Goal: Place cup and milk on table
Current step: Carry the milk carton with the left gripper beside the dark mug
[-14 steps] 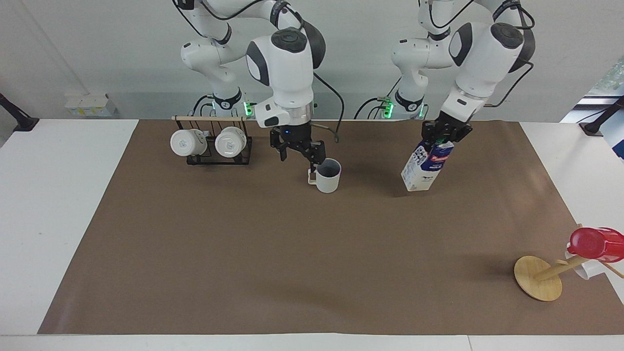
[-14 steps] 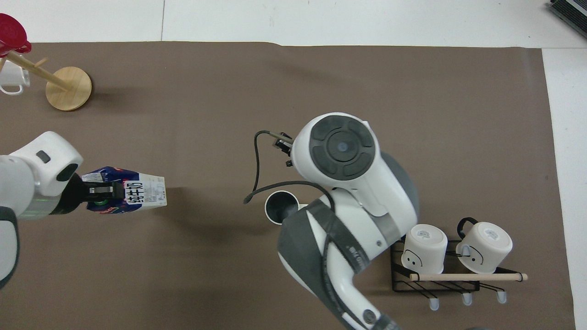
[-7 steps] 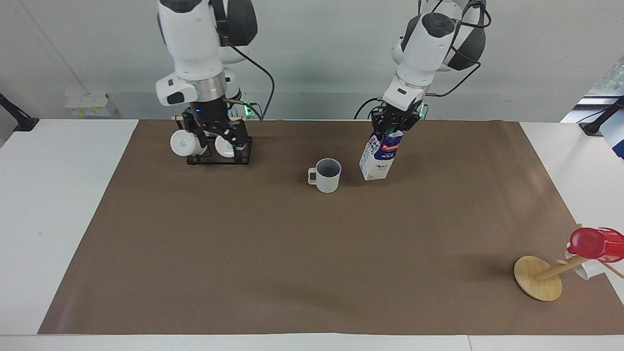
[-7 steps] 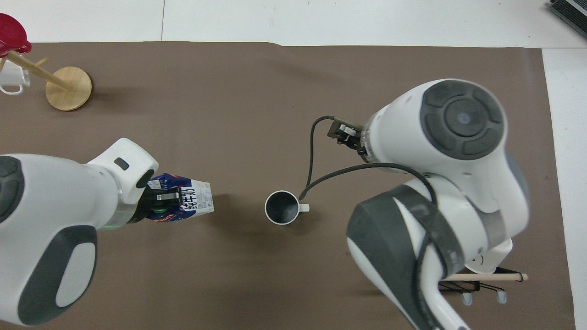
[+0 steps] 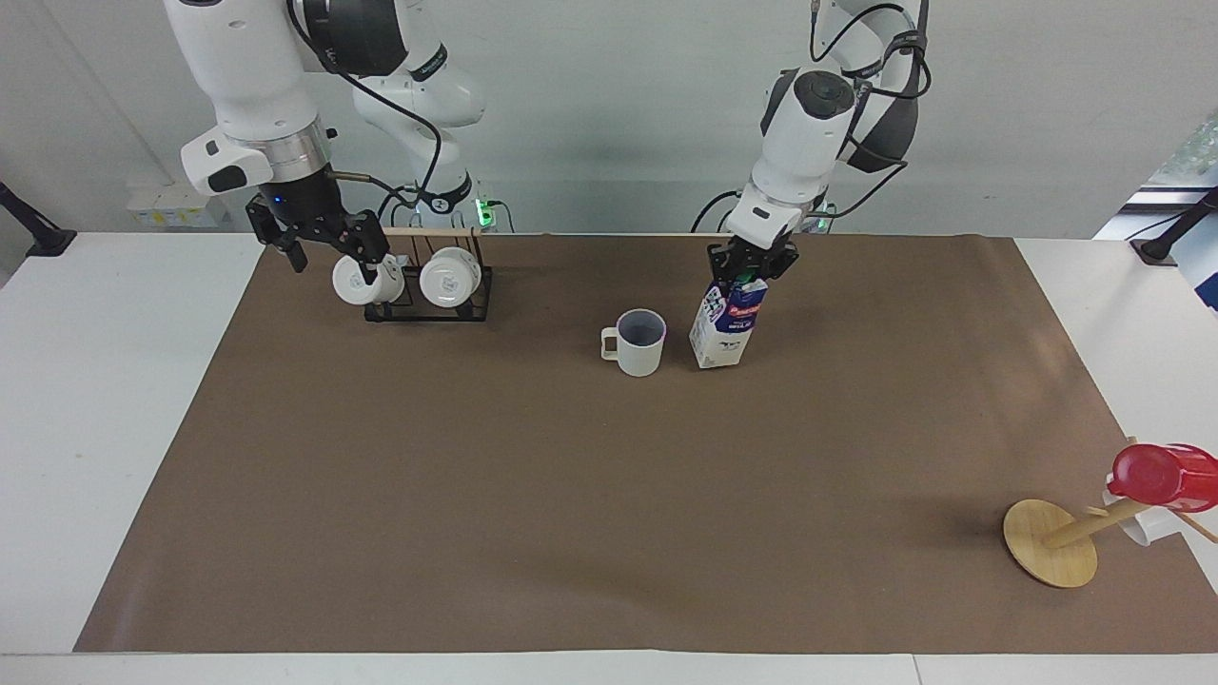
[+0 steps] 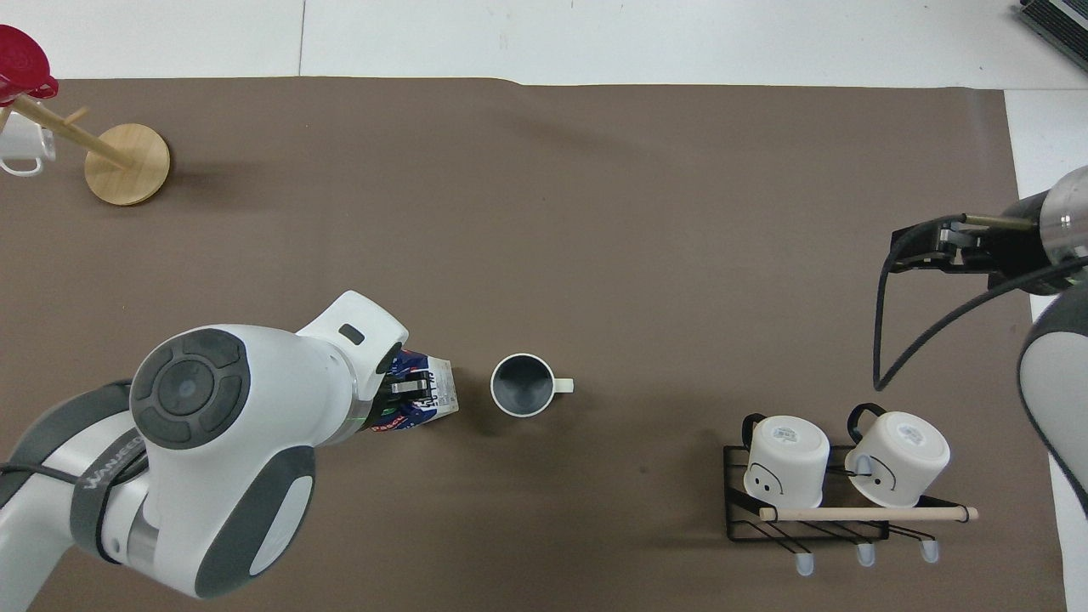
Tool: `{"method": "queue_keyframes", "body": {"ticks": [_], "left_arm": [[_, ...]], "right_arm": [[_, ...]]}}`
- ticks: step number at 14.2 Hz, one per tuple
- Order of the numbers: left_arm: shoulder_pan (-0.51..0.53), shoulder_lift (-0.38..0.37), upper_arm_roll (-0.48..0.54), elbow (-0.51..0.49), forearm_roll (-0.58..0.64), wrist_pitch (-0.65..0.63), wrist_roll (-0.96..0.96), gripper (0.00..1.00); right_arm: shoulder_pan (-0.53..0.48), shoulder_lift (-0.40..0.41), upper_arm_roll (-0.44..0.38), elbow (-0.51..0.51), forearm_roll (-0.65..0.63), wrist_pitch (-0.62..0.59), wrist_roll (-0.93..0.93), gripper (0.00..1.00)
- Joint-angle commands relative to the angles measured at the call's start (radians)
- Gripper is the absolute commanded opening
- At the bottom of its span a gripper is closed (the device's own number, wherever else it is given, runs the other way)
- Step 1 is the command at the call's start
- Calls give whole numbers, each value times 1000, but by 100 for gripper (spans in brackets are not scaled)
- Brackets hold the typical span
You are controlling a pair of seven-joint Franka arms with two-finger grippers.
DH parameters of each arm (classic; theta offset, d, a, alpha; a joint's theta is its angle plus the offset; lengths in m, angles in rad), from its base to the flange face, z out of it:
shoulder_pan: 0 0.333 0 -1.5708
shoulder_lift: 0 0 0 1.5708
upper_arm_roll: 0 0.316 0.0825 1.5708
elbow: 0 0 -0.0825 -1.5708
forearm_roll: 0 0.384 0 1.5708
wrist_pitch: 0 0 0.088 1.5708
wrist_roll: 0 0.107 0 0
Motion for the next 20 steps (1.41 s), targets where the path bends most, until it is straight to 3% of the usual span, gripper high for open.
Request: {"method": "queue_keyframes", "body": {"ticks": [1,4,5,7,8,14,20], "left_arm": [[-33,31,11,-8,41,44,-42,41],[-53,31,11,-6,42,42,-56,42],[-54,31,11,-5,42,41,-57,48],[-54,31,10,-3,42,36,-57,87],[-54,31,10,-2,42,33,-56,100],[-42,24,11,35,42,-11,-41,100],[88,14,20,294,42,-284,80,100]], "right_arm": [[-26,-9,12,5,21,-31,-40,100],[-31,17,13,66,19,-83,-40,100],[-32,23,13,73,19,-87,-40,100],[-32,23,13,73,19,-89,-43,100],[-32,23,13,73,19,-88,-46,100],[-32,19,12,64,19,-80,-62,100],[-32,18,13,64,19,-77,-57,100]]}}
